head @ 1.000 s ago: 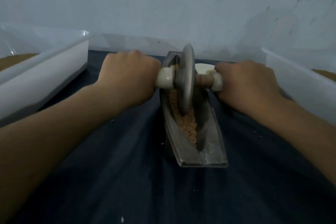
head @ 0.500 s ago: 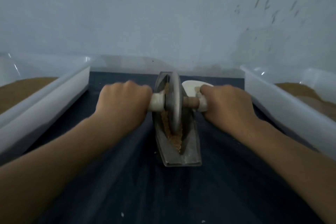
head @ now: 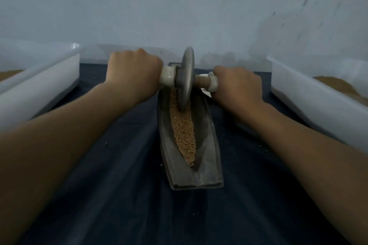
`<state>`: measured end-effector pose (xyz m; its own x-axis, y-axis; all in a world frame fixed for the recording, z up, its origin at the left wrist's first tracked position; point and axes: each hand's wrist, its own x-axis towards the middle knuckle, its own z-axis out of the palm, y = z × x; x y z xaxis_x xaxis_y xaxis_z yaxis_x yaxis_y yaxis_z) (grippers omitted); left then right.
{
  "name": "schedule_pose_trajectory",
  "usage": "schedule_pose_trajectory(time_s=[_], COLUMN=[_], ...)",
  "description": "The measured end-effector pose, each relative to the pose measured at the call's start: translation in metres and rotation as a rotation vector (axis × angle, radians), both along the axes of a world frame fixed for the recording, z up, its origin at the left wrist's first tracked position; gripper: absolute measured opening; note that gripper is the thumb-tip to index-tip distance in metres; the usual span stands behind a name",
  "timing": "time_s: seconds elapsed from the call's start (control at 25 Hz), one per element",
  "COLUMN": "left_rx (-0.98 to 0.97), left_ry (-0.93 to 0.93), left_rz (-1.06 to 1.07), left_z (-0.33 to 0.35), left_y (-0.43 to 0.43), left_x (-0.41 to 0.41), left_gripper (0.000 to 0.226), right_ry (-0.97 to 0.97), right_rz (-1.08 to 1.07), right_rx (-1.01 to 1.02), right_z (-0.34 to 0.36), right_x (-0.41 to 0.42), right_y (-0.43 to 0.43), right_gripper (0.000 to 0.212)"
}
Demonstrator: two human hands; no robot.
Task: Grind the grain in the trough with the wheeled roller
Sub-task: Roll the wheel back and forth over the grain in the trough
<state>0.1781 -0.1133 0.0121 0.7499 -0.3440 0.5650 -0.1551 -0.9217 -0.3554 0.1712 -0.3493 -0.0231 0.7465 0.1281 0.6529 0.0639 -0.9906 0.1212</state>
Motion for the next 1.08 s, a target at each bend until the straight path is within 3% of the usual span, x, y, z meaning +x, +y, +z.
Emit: schedule_pose_trajectory(time_s=[0.2,0.4,0.52,0.6,0.72,0.84,0.92,1.08], left_rx=[0.02,0.048,0.055,0.063,0.023,-0.06,-0.089,-0.064], left_ry=[0.004,-0.01,-0.01,-0.01,-0.014,0.03,0.088,0.048], left_rz=[-0.009,-0.122,-0.176,-0.156,-0.086,-0.032,-0.005,-0.032], left_z=[-0.001,-0.006,0.005,0.002,-0.016,-0.013,-0.007,-0.009], left_y=[0.001,0.028,0.039,0.036,0.027,0.017,0.014,0.015], left_x=[-0.018,-0.09,-0.11,-0.101,-0.059,-0.01,0.01,-0.01], left_gripper=[0.003,0.036,0.044,0.042,0.031,0.01,0.009,0.008], right_ry=[-0.009,0.046,0.08,0.084,0.055,0.095,0.076,0.025], right_rz=[0.04,0.042,0.092,0.082,0.008,-0.011,-0.015,-0.004], right_rx=[-0.035,-0.15,-0.147,-0.128,-0.15,-0.098,-0.072,-0.08], right_z=[0.001,0.018,0.021,0.02,0.016,0.02,0.021,0.014], right_x=[-0.016,-0.097,-0.125,-0.121,-0.081,-0.023,0.002,-0.018], right_y=[0.0,-0.003,-0.015,-0.018,-0.008,0.0,0.001,0.0], right_gripper=[0.022,0.019,0.034,0.038,0.019,0.014,0.01,0.015])
